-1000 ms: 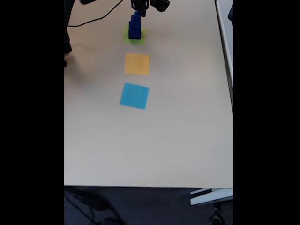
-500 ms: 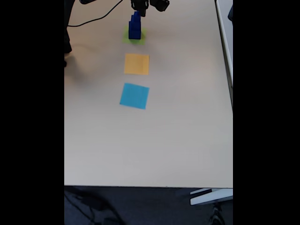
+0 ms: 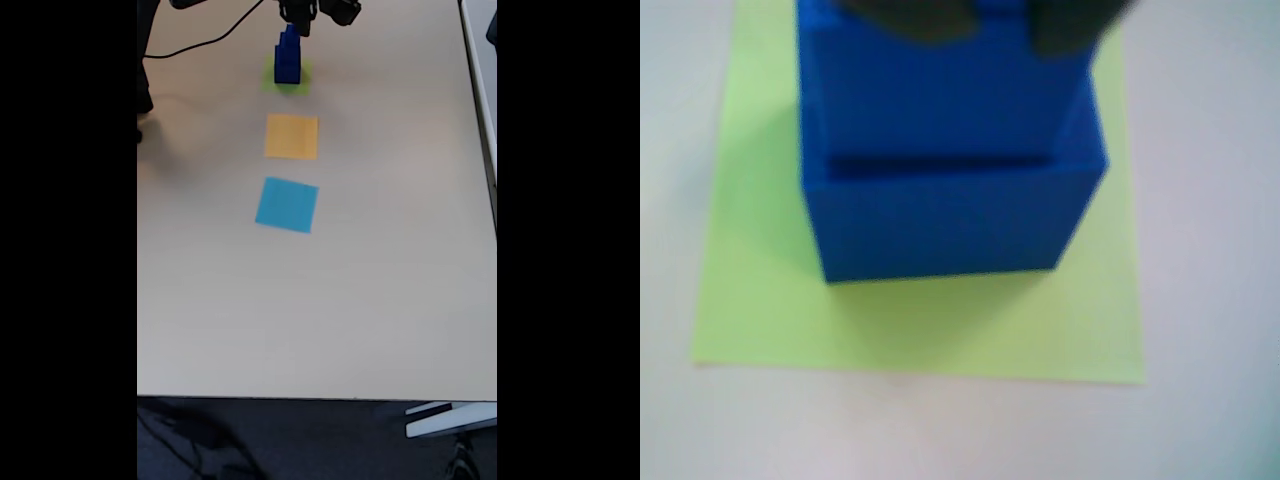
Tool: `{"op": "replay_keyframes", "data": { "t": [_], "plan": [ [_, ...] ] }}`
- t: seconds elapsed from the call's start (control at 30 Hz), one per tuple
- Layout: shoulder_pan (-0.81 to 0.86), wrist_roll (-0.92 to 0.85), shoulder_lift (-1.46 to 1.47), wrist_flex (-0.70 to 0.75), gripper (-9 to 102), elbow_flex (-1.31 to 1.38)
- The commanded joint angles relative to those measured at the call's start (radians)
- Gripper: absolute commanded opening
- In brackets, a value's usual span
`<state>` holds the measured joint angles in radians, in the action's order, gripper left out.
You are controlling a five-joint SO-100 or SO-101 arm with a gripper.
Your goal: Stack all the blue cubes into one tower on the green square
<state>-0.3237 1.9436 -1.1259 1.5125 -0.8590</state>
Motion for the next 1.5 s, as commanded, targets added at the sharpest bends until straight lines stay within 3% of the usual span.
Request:
{"op": "replay_keyframes", "data": {
  "t": [0.0, 1.27, 1.47],
  "plan": [
    [-0.015, 0.003, -0.041, 0.003, 0, 0.005],
    [-0.032, 0.009, -0.037, -0.002, 0, -0.008],
    [0.017, -0.077, -0.046, -0.044, 0, 0.011]
  ]
}}
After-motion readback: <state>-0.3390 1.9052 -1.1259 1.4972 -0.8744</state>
